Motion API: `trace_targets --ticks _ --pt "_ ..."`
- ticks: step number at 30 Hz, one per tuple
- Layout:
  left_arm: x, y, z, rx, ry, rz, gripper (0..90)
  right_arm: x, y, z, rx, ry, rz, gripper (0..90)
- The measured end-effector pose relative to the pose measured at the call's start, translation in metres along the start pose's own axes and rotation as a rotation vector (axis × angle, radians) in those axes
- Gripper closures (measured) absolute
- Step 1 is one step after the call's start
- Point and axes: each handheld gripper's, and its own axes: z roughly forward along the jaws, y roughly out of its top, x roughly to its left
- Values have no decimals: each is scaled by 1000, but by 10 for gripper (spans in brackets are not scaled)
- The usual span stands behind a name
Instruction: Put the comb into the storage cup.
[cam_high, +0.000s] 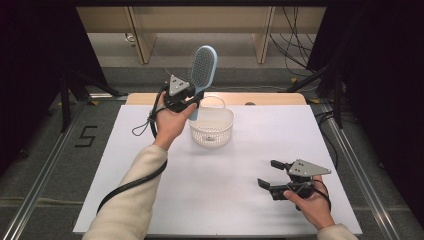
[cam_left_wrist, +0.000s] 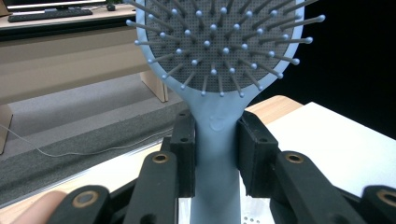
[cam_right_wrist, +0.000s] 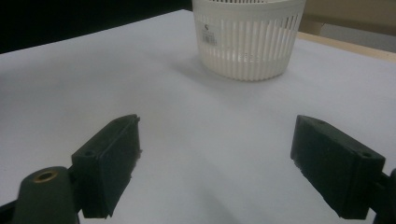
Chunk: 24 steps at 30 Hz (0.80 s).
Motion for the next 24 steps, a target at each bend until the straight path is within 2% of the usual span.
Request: trace_targets --ticks 24 --pt "-3 3 3 -3 -6 4 699 0 0 0 1 0 -1 164"
